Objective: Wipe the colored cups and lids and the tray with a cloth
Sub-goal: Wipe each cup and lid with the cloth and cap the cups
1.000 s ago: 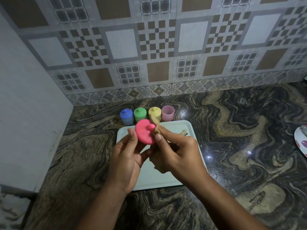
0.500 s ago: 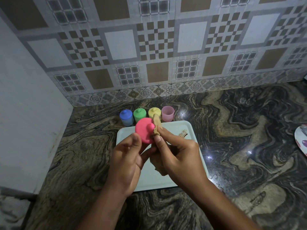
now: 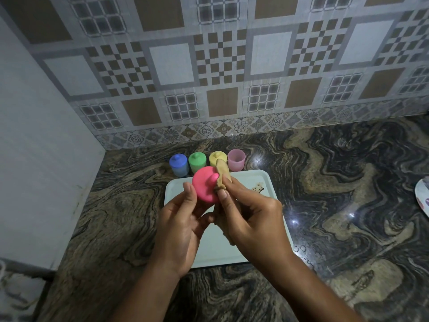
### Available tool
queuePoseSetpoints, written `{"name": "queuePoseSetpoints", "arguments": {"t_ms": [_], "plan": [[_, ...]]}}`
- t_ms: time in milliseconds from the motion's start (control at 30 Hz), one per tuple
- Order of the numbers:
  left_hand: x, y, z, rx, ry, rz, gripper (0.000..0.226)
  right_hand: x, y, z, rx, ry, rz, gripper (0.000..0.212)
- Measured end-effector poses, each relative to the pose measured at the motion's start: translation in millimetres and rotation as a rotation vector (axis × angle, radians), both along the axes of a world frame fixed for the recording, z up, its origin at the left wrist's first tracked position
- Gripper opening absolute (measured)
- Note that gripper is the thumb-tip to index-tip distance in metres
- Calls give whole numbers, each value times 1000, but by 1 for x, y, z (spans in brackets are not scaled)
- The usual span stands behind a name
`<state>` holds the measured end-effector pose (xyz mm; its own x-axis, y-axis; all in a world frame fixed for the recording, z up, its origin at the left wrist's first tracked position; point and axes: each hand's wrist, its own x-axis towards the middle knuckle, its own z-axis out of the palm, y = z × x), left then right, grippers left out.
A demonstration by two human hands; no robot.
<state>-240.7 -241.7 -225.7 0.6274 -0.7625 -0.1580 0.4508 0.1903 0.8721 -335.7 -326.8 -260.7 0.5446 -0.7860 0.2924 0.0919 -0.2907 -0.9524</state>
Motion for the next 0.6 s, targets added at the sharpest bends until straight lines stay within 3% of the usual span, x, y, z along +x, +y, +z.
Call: {"name": "queuePoseSetpoints", "arguments": {"t_ms": [100, 300, 433, 600], "plan": [[-4, 3, -2, 5, -94, -4, 25, -3, -4, 5, 36, -1, 0, 26], [-3, 2, -1, -1, 13, 46, 24, -3, -2, 5, 133, -18, 56, 26], [-3, -4, -3, -29, 36, 99, 35, -4, 2, 1, 60, 21, 59, 27], [0, 4, 0, -39, -68, 14, 20, -1, 4, 1, 21, -25, -19, 31]]}}
